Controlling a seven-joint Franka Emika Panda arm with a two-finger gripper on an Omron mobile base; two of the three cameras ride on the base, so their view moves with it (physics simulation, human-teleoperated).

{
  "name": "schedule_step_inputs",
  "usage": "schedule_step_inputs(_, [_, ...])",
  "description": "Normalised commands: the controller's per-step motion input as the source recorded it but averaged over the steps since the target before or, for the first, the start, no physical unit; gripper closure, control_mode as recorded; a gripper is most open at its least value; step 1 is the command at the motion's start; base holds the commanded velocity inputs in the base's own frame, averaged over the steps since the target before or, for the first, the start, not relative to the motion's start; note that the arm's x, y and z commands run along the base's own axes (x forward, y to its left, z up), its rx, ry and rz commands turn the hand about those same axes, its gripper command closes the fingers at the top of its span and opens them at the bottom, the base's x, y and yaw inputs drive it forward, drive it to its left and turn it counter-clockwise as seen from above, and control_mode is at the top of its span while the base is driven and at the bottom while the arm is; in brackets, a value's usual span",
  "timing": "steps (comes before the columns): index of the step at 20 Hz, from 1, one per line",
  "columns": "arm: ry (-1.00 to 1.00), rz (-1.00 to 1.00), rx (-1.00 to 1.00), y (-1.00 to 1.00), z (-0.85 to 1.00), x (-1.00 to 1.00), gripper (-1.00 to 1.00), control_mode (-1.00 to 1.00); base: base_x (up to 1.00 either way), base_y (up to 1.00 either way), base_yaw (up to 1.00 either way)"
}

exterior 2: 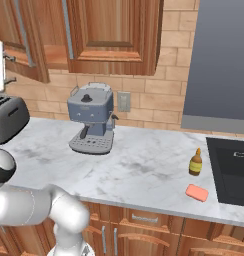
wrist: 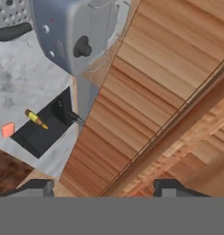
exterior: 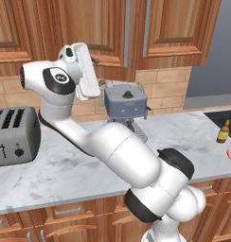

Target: Open the cabinet. Pick the bar soap and place it next to the sink. Then close the cabinet.

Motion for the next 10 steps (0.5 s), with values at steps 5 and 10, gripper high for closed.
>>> schedule_step_inputs(5, [-0.01, -0.12, 0.0, -0.91, 0.2, 0.55, -1.0, -1.0, 0.0, 0.0, 0.0])
schedule_step_inputs(10, [0.0, -0.08, 0.0, -0.9, 0.16, 0.75, -1.0, -1.0, 0.0, 0.0, 0.0])
